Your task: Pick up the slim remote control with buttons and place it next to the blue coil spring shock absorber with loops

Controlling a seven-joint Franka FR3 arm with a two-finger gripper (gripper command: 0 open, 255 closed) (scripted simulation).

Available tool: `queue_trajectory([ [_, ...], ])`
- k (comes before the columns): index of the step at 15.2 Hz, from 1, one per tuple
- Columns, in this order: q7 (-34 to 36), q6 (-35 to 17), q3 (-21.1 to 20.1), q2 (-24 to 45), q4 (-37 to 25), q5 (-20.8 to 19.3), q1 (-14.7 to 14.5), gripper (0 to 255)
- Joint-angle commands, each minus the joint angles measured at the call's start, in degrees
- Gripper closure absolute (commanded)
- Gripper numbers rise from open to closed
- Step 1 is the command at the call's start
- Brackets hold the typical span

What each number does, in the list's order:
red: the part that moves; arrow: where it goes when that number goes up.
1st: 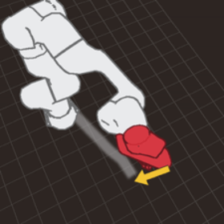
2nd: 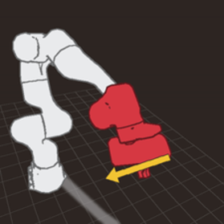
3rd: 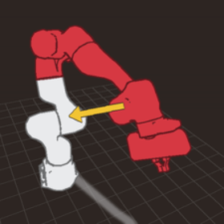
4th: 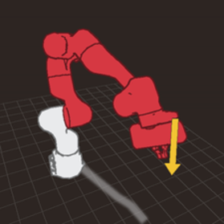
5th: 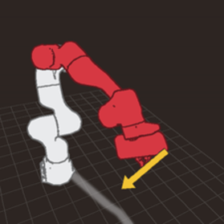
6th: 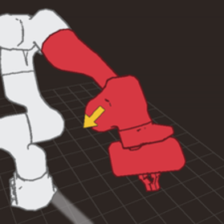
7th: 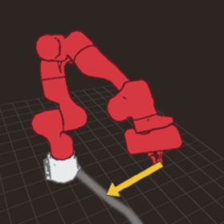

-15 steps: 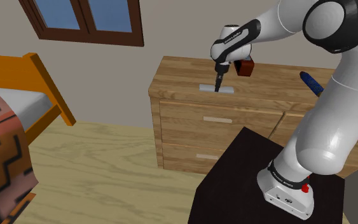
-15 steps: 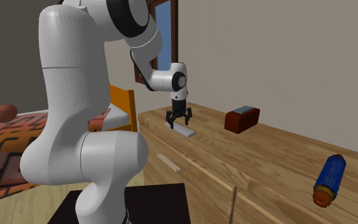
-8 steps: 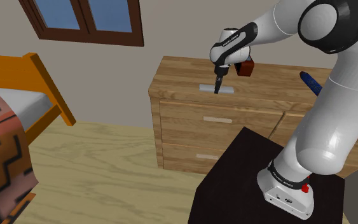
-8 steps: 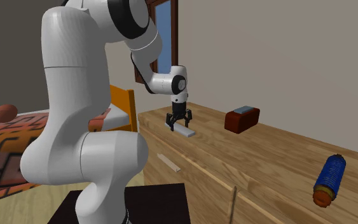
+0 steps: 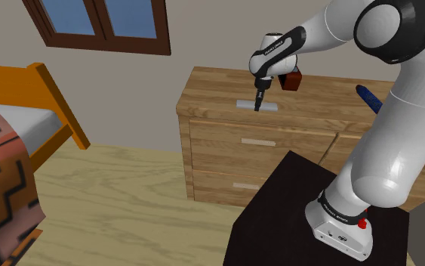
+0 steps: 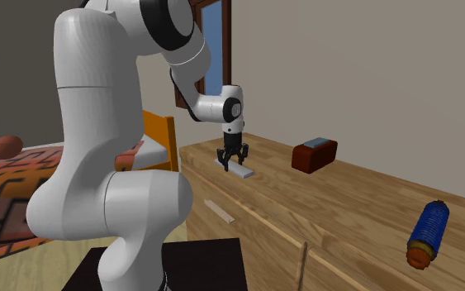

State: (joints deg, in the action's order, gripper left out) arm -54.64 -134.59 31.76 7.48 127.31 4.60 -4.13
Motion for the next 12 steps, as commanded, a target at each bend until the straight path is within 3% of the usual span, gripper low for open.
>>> queue_trajectory([
  [1,0.0,0.0,0.0,0.1,0.0,0.0,0.0,255],
  [4,0.0,-0.1,0.0,0.0,0.1,0.0,0.0,255],
  [12,2.3,5.7,0.5,-4.2,-2.1,-3.2,-0.5,255],
])
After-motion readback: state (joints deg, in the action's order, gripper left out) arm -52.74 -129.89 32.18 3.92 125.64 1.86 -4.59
